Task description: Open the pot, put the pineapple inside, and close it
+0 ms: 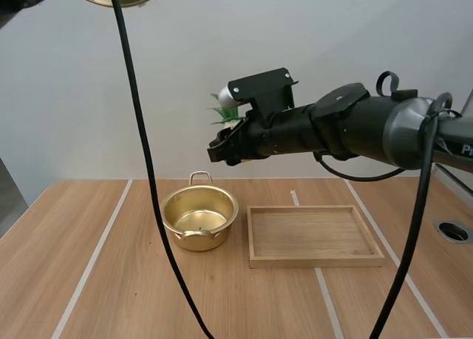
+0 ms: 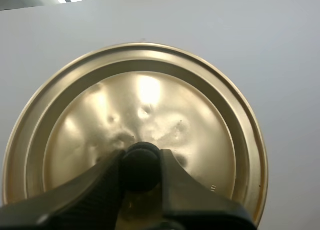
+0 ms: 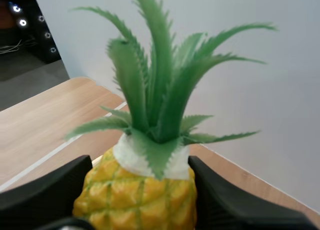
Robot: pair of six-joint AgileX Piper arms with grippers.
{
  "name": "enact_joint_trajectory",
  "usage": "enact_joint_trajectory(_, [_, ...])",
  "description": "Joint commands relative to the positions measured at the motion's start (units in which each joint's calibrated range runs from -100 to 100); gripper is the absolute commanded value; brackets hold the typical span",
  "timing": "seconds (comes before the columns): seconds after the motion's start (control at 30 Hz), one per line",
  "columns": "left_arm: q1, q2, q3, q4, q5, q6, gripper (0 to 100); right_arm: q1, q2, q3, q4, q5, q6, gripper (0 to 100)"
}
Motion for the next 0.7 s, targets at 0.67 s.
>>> enact_joint_trajectory(0.67, [0.06, -0.38, -0.32, -0.88, -1.21, -0.59, 0, 8.28, 18.28, -0.37, 3.00, -14.51, -9.13, 0])
